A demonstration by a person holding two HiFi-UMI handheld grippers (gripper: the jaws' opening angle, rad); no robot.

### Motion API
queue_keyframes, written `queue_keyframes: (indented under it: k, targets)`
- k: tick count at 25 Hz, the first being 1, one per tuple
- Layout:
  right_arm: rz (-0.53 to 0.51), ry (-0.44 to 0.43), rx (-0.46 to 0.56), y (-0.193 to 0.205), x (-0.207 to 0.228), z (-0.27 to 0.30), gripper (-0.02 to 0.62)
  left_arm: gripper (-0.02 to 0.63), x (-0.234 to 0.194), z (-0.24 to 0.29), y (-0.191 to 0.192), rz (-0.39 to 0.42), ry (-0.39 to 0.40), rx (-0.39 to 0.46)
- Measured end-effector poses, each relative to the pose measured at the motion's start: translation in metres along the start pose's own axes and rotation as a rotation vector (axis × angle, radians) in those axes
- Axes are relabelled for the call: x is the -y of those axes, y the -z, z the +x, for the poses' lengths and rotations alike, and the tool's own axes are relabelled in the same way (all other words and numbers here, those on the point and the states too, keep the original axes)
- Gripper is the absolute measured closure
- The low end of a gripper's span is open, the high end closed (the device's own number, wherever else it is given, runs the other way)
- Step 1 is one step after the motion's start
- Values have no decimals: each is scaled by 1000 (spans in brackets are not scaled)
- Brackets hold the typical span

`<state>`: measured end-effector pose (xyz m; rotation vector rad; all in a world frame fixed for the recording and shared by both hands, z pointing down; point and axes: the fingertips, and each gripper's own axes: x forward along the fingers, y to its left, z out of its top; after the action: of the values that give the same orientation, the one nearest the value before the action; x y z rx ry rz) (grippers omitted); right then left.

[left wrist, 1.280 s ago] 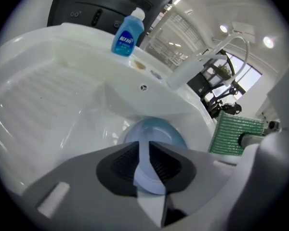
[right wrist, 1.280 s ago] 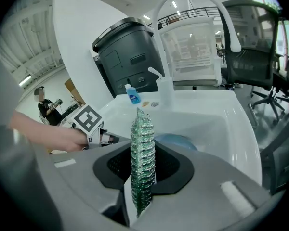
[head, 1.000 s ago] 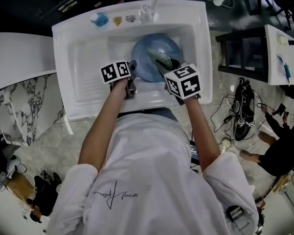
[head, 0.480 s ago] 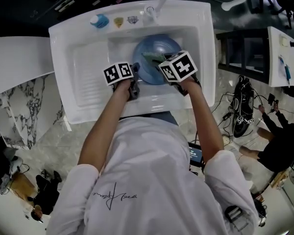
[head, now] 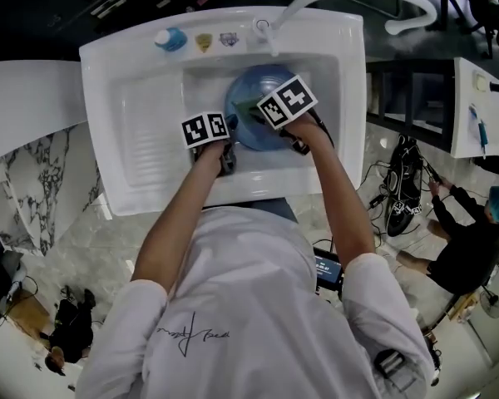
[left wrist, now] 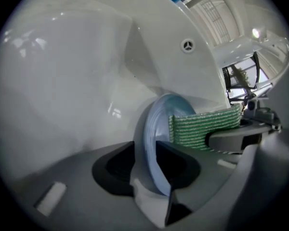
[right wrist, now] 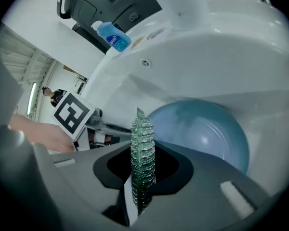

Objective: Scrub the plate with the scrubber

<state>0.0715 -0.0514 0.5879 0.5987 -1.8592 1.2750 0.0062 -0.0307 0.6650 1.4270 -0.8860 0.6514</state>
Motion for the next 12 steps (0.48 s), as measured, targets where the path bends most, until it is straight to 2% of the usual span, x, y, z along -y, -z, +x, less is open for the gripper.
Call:
queue_keyframes:
  k: [3,9,12]
  targets:
    - [-7,5,-34,0,4,10,540,460,-3,4,1,-7,-8,-9]
    - [39,-62,-51,-4,0,28,540,512,-10,12,2,-4,-13,-27]
    - [33,-65,-67,-2,2,38,540,529,-9,13,1,15,-11,-34]
